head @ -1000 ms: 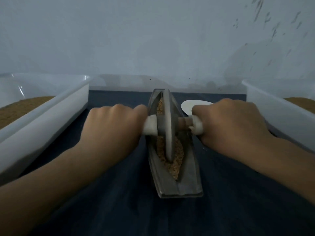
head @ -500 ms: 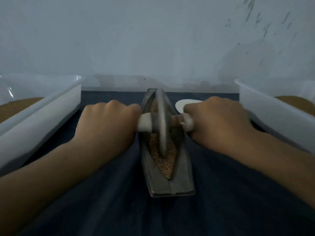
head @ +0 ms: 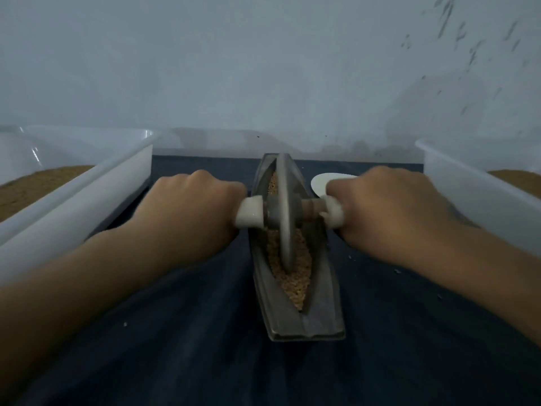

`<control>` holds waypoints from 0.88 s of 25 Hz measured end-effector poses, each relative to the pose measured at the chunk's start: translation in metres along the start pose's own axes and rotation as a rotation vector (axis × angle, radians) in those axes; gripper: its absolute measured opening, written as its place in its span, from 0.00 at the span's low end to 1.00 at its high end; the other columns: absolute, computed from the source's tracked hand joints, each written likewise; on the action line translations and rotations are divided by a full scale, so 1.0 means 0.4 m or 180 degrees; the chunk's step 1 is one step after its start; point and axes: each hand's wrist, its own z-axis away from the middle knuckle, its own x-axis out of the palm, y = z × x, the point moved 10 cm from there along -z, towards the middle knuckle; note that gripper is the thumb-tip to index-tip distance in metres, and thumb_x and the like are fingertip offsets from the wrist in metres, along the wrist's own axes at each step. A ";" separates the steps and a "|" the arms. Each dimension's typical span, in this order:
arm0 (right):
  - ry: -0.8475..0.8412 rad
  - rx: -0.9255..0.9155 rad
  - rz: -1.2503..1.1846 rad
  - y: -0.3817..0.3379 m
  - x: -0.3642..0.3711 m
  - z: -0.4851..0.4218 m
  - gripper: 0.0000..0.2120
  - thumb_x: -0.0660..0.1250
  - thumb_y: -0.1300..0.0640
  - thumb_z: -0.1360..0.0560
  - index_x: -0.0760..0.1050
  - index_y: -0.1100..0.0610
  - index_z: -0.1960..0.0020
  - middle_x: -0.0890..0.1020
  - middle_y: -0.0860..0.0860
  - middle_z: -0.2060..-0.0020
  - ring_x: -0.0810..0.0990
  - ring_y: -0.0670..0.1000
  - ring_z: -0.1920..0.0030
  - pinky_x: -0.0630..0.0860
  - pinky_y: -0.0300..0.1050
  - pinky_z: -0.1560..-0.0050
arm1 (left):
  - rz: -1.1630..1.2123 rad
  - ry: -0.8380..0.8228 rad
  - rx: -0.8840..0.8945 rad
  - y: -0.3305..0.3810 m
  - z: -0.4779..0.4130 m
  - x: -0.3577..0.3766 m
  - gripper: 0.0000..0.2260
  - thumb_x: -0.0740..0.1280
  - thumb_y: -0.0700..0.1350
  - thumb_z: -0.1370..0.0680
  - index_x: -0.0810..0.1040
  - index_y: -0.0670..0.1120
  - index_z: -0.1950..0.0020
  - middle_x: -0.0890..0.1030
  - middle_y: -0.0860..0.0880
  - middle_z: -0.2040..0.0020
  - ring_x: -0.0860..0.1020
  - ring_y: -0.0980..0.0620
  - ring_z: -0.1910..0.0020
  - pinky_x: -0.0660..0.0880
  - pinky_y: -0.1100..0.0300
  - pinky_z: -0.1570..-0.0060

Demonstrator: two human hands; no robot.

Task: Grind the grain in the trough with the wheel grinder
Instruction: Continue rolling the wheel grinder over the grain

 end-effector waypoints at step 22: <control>-0.0991 0.0549 -0.0307 0.008 0.097 -0.129 0.02 0.68 0.52 0.25 0.77 0.49 0.52 0.79 0.51 0.59 0.78 0.56 0.60 0.71 0.45 0.63 | 0.0065 -0.0482 -0.0822 -0.042 -0.115 0.058 0.03 0.64 0.47 0.23 0.77 0.51 0.52 0.75 0.50 0.61 0.78 0.44 0.61 0.68 0.54 0.64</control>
